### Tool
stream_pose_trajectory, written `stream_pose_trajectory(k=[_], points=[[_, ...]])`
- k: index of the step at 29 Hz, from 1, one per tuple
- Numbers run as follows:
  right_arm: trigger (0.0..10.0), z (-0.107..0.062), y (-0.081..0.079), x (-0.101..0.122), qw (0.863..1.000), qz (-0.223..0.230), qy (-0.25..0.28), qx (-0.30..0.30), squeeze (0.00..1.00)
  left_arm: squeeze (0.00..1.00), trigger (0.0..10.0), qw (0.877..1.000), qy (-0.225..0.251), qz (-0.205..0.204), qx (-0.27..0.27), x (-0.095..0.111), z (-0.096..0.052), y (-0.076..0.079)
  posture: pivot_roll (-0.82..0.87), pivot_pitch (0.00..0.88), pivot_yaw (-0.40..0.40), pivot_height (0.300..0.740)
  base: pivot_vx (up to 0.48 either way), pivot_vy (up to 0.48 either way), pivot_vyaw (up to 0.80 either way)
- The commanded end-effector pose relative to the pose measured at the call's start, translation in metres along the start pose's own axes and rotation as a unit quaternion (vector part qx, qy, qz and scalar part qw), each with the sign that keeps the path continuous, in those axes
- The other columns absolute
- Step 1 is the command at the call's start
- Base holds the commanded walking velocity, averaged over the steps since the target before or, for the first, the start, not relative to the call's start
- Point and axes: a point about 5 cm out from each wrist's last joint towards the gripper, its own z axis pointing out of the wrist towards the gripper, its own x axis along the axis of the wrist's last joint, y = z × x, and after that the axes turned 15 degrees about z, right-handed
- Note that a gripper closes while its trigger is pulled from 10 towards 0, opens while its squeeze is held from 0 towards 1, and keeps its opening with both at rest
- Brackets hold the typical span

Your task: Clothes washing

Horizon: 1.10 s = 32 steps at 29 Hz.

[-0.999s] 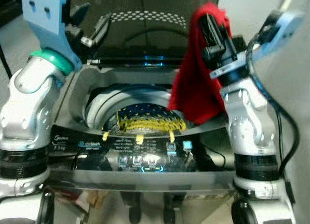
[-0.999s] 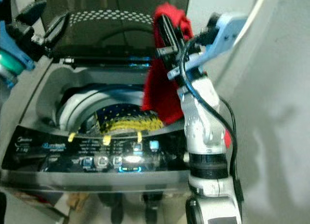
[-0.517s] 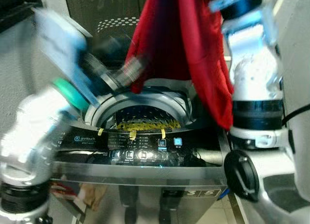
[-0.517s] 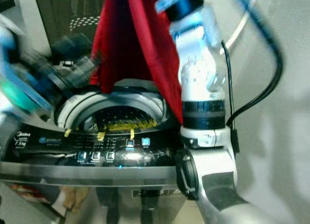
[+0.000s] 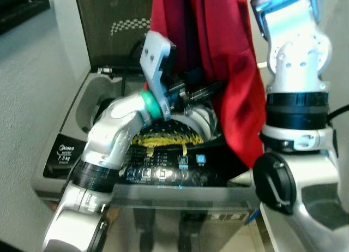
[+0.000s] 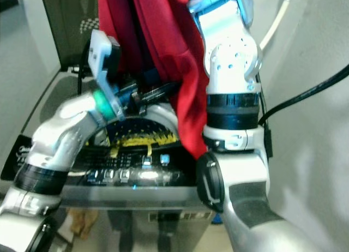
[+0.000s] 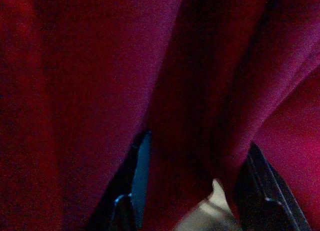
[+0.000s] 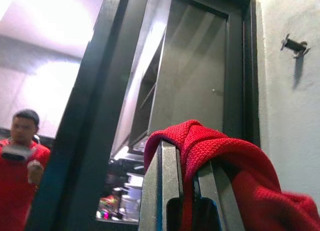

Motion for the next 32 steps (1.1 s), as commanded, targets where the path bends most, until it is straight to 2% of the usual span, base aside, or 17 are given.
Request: stream_pose_trajectory(k=[1,2,3,4,5,6,9,12,13,14,15,16,18,21,22,24,32], points=[[10.0,-0.007,-0.002,0.003,1.0,-0.018,-0.006,-0.005,0.0,0.0,10.0,0.98,-0.033,0.081,0.177,-0.002,-0.013,-0.049,0.05,0.0,0.039,0.74,0.0,0.0,0.0],[10.0,-0.02,0.006,0.001,0.999,-0.028,-0.017,-0.035,0.0,0.0,10.0,0.951,-0.036,0.146,0.268,0.007,-0.026,-0.077,0.05,0.0,0.038,0.74,0.0,0.0,0.0],[10.0,-0.02,0.006,0.001,0.999,-0.028,-0.017,-0.035,0.0,0.0,10.0,0.951,-0.036,0.146,0.268,0.007,-0.026,-0.077,0.05,0.0,0.038,0.74,0.0,0.0,0.0],[10.0,-0.031,0.012,-0.001,0.997,-0.041,-0.028,-0.062,0.0,0.0,10.0,0.925,-0.039,0.182,0.332,0.014,-0.039,-0.098,0.06,0.001,0.035,0.74,0.0,0.0,0.0],[10.0,-0.031,0.012,-0.001,0.997,-0.041,-0.028,-0.062,0.0,0.0,10.0,0.925,-0.039,0.182,0.332,0.014,-0.039,-0.098,0.06,0.001,0.035,0.74,0.0,0.0,0.0],[10.0,-0.044,0.021,-0.005,0.994,-0.054,-0.042,-0.091,0.0,0.0,10.0,0.905,-0.033,0.209,0.368,0.021,-0.053,-0.112,0.06,0.002,0.032,0.74,0.0,0.0,0.0],[10.0,-0.058,0.031,-0.014,0.987,-0.081,-0.071,-0.122,0.0,0.0,10.0,0.895,-0.025,0.227,0.383,0.029,-0.065,-0.119,0.08,0.008,0.028,0.74,0.0,0.0,0.0],[10.0,-0.087,0.053,-0.045,0.952,-0.163,-0.181,-0.184,0.0,0.0,10.0,0.888,-0.018,0.256,0.382,0.038,-0.085,-0.119,0.1,0.015,0.021,0.74,0.0,0.0,0.0],[10.0,-0.087,0.053,-0.045,0.952,-0.163,-0.181,-0.184,0.0,0.0,10.0,0.888,-0.018,0.256,0.382,0.038,-0.085,-0.119,0.1,0.015,0.021,0.74,0.0,0.0,0.0],[10.0,-0.1,0.059,-0.071,0.924,-0.207,-0.253,-0.2,0.0,0.0,10.0,0.917,-0.063,0.22,0.326,0.021,-0.086,-0.11,0.11,0.019,0.019,0.74,0.0,0.0,0.0],[10.0,-0.1,0.059,-0.071,0.924,-0.207,-0.253,-0.2,0.0,0.0,10.0,0.917,-0.063,0.22,0.326,0.021,-0.086,-0.11,0.11,0.019,0.019,0.74,0.0,0.0,0.0],[10.0,-0.109,0.061,-0.088,0.904,-0.233,-0.296,-0.203,0.0,0.0,10.0,0.936,-0.094,0.188,0.282,0.007,-0.086,-0.102,0.11,0.019,0.019,0.74,0.0,0.0,0.0],[10.0,-0.116,0.058,-0.126,0.879,-0.243,-0.347,-0.219,0.0,0.0,10.0,0.971,-0.149,0.123,0.138,-0.027,-0.092,-0.063,0.13,0.025,0.014,0.74,0.0,0.0,0.0],[10.0,-0.117,0.056,-0.134,0.875,-0.242,-0.354,-0.223,0.0,0.0,10.0,0.975,-0.155,0.114,0.111,-0.033,-0.094,-0.054,0.13,0.025,0.014,0.74,0.0,0.0,0.0],[10.0,-0.115,0.05,-0.162,0.87,-0.225,-0.377,-0.224,0.0,0.0,10.0,0.986,-0.151,0.029,0.067,-0.035,-0.096,-0.026,0.14,0.04,0.007,0.74,0.0,0.0,0.0],[10.0,-0.113,0.048,-0.173,0.871,-0.2,-0.382,-0.233,0.0,0.0,10.0,0.99,-0.132,-0.036,0.03,-0.028,-0.095,-0.011,0.15,0.043,0.004,0.74,0.0,0.0,0.0],[10.0,-0.102,0.064,-0.156,0.891,-0.129,-0.298,-0.317,0.0,0.0,10.0,0.993,-0.033,-0.067,-0.087,0.011,-0.099,0.017,0.14,0.046,0.002,0.74,0.0,0.0,0.0]])
